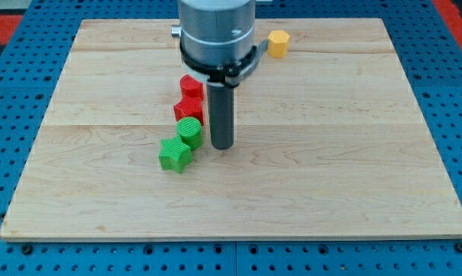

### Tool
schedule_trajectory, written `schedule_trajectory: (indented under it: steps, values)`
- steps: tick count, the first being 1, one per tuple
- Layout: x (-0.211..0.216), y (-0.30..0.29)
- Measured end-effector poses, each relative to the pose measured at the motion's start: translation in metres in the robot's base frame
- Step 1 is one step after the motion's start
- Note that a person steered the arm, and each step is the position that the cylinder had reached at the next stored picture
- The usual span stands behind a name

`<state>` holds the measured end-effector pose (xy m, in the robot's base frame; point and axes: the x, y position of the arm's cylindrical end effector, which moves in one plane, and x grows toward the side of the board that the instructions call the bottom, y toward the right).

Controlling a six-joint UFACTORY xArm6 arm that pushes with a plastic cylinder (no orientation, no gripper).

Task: Adjust the green star below the green circle

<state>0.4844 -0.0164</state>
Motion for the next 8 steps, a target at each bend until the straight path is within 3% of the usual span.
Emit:
schedule_trajectory:
  steps: [1,3,4,5,8]
  values:
    - [-0.003,-0.030]
    - [-0.011,-0.027]
    - [0.010,0.007]
    - [0.038,0.003]
    - [0.029,-0.032]
